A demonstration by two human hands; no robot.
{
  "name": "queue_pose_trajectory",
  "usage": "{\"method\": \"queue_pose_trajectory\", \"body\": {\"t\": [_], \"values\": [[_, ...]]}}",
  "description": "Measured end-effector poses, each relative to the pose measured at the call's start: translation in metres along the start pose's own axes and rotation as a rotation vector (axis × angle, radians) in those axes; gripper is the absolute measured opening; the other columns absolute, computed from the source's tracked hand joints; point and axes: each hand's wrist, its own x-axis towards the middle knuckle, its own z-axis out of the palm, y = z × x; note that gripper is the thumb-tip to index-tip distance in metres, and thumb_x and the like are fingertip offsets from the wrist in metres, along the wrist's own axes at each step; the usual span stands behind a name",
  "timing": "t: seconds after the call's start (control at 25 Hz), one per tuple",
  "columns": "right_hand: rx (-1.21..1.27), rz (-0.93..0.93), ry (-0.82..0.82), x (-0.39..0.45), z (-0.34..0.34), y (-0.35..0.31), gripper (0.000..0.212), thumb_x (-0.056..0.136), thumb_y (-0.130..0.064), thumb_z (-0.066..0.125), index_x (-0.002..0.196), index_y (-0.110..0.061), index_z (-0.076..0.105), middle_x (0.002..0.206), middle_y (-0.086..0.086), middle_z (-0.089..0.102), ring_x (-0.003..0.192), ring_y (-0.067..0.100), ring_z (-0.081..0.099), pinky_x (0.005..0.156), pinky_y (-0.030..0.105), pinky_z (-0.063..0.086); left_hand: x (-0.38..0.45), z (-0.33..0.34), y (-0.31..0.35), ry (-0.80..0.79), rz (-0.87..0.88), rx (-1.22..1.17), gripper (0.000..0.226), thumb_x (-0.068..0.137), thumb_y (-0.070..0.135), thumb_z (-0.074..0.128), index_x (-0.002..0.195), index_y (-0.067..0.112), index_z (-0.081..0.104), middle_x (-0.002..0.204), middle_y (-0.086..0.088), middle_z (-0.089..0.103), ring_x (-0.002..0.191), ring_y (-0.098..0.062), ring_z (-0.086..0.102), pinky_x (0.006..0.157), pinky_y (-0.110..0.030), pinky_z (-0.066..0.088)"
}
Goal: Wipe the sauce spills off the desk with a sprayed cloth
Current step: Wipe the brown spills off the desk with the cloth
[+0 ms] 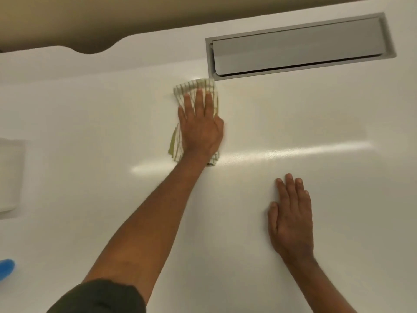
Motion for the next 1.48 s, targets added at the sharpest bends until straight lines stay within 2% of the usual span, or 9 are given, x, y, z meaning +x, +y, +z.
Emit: {"method": "queue_pose_trajectory", "body": {"t": [0.2,0.4,0.52,0.68,0.76,0.92,1.08,1.28,1.48], "values": [[0.007,0.002,0.002,0.0,-0.002,0.001,0.06,0.106,-0.024,0.033,0.164,-0.012,0.033,0.175,0.007,0.022,0.165,0.024,0.011,0.134,0.047,0.016,0.016,0.011,0.132,-0.088,0.377,-0.015,0.069,0.105,0.043,0.032,0.169,0.019,0.017,0.178,-0.007,0.013,0.164,-0.037,0.005,0.132,-0.057,0.006],[0.004,-0.022,0.01,0.0,-0.004,0.003,0.058,0.105,-0.022,0.034,0.16,-0.005,0.039,0.171,0.013,0.032,0.164,0.029,0.018,0.132,0.052,0.021,-0.073,0.025,0.097,-0.183,0.95,0.066,0.063,0.109,0.041,0.028,0.169,0.025,0.018,0.178,-0.001,0.013,0.165,-0.03,0.004,0.133,-0.048,0.005],[0.013,-0.021,0.016,-0.001,-0.003,0.003,0.058,0.105,-0.023,0.032,0.158,-0.004,0.043,0.168,0.015,0.037,0.163,0.031,0.021,0.132,0.052,0.021,-0.091,0.024,0.062,-0.153,0.983,0.053,0.06,0.11,0.039,0.029,0.168,0.026,0.025,0.176,0.001,0.02,0.164,-0.028,0.013,0.133,-0.046,0.01],[0.016,-0.007,0.015,0.001,-0.004,0.0,0.058,0.104,-0.023,0.032,0.16,-0.006,0.041,0.17,0.013,0.035,0.163,0.029,0.02,0.131,0.052,0.022,-0.087,0.027,0.063,-0.152,0.989,0.074,0.062,0.107,0.041,0.032,0.167,0.026,0.027,0.176,-0.001,0.023,0.164,-0.029,0.017,0.132,-0.05,0.014],[0.022,-0.005,0.006,0.0,-0.005,0.0,0.06,0.104,-0.023,0.032,0.162,-0.009,0.037,0.173,0.01,0.029,0.164,0.027,0.017,0.133,0.05,0.019,-0.075,0.026,0.071,-0.148,0.901,0.052,0.062,0.108,0.041,0.033,0.167,0.025,0.027,0.176,-0.002,0.022,0.164,-0.029,0.015,0.133,-0.05,0.011],[0.059,-0.021,0.033,-0.001,-0.004,0.002,0.059,0.104,-0.021,0.034,0.162,-0.01,0.036,0.174,0.008,0.025,0.164,0.025,0.016,0.133,0.049,0.018,-0.012,0.009,0.067,-0.104,0.512,-0.055,0.062,0.107,0.04,0.032,0.167,0.026,0.027,0.176,0.001,0.021,0.164,-0.029,0.015,0.132,-0.05,0.009],[0.092,-0.011,0.046,0.0,-0.001,0.002,0.059,0.104,-0.02,0.036,0.162,-0.009,0.036,0.175,0.009,0.023,0.164,0.025,0.016,0.134,0.045,0.015,0.017,0.002,-0.015,-0.017,0.15,-0.036,0.063,0.107,0.039,0.027,0.168,0.027,0.021,0.177,0.0,0.017,0.164,-0.029,0.013,0.131,-0.051,0.01],[0.078,-0.012,0.057,0.0,-0.004,-0.001,0.06,0.105,-0.023,0.037,0.162,-0.007,0.034,0.175,0.013,0.021,0.165,0.028,0.009,0.133,0.051,0.013,-0.084,-0.012,-0.121,0.001,-0.24,-0.035,0.062,0.11,0.038,0.03,0.169,0.024,0.018,0.178,-0.002,0.012,0.164,-0.032,0.01,0.131,-0.054,0.01],[0.204,-0.006,0.042,-0.003,-0.012,-0.003,0.062,0.104,-0.026,0.042,0.163,-0.01,0.033,0.176,0.008,0.018,0.166,0.026,0.007,0.134,0.052,0.009,-0.244,0.012,-0.055,-0.012,-0.272,-0.088,0.067,0.102,0.034,0.036,0.166,0.015,0.031,0.174,-0.012,0.023,0.161,-0.042,0.021,0.128,-0.063,0.02]]}}
